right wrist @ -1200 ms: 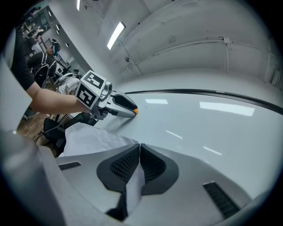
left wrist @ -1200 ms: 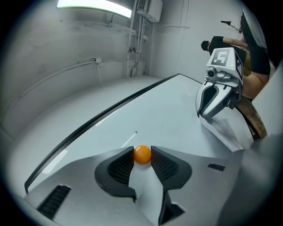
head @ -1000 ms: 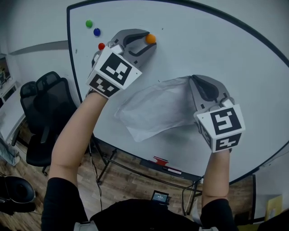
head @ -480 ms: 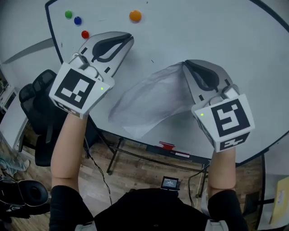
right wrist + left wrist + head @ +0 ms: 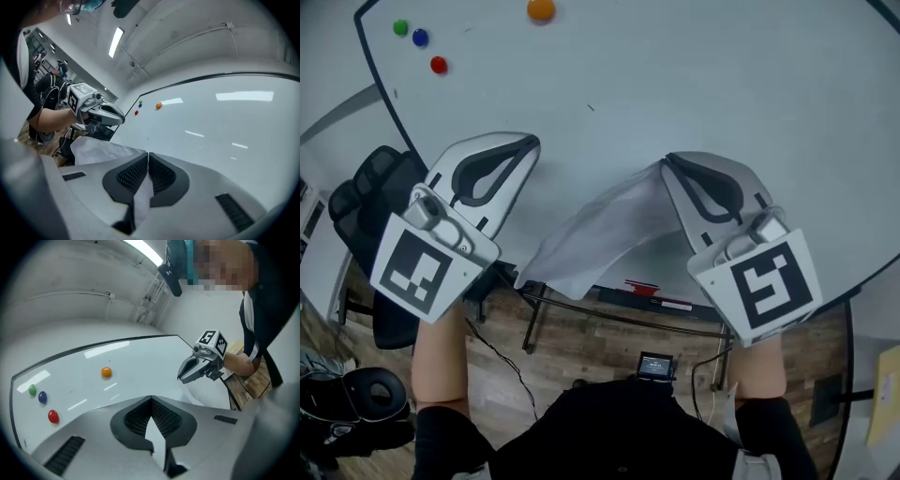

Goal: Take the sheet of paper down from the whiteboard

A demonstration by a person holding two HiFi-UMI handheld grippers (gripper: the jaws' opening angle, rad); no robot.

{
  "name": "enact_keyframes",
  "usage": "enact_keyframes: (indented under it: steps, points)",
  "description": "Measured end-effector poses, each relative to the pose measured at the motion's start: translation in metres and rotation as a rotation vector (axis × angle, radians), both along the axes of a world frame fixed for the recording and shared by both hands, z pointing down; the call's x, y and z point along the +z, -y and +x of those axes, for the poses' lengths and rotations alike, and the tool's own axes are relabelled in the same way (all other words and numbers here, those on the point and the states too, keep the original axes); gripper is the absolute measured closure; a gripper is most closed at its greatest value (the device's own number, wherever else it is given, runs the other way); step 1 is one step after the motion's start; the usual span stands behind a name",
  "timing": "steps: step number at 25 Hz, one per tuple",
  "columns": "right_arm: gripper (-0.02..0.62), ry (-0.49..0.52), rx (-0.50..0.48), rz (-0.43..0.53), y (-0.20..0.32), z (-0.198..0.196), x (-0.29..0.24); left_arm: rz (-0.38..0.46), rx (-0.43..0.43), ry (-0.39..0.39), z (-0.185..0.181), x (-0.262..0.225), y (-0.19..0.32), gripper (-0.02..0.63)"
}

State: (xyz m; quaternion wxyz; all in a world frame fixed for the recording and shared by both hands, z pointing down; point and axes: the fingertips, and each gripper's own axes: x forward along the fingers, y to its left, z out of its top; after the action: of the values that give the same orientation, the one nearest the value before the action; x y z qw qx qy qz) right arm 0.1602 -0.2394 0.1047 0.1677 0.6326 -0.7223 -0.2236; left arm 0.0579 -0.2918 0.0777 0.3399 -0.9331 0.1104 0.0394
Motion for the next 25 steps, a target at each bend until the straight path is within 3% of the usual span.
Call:
enact_keyframes:
  steps: [8, 16, 25]
  points:
    - [0.572, 0.045, 0.002, -0.093, -0.009, 0.000, 0.057, -0.160, 0.014, 0.029, -0.017, 0.068, -0.006, 0.594]
    - [0.572, 0.147, -0.073, -0.208, -0.009, -0.005, 0.131, -0.306, 0.048, 0.070, -0.023, 0.149, -0.011, 0.594]
    - [0.572, 0.215, -0.104, -0.360, -0.013, -0.005, 0.231, -0.485, 0.097, 0.018, -0.033, 0.223, -0.019, 0.594]
